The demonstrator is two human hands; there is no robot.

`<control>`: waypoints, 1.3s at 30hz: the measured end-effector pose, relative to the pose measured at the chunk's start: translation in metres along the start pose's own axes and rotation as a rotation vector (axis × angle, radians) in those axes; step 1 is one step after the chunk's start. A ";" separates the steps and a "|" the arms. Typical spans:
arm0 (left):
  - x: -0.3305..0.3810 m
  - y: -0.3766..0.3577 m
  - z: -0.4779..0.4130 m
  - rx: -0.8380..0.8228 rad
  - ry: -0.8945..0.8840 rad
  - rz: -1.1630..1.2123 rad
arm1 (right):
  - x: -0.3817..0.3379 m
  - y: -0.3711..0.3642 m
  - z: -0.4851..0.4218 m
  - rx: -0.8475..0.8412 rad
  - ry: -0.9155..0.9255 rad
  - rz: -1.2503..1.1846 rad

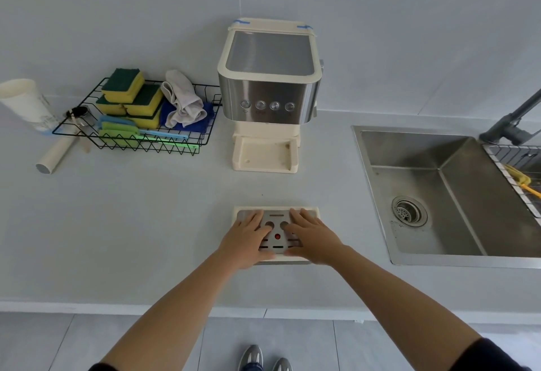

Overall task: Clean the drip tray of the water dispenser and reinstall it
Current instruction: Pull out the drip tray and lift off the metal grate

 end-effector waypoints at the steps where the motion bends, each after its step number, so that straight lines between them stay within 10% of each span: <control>1: 0.000 0.000 0.000 -0.006 0.000 0.005 | 0.001 0.000 0.000 -0.010 -0.001 0.007; 39: 0.080 0.066 -0.140 0.132 -0.165 -0.034 | 0.145 0.081 -0.016 0.145 -0.174 0.101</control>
Point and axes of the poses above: each hand's wrist, its own z-axis away from the middle knuckle, its own y-axis out of the back of the hand, x = y × z, the point moved 9 cm from there along -z, towards the middle knuckle
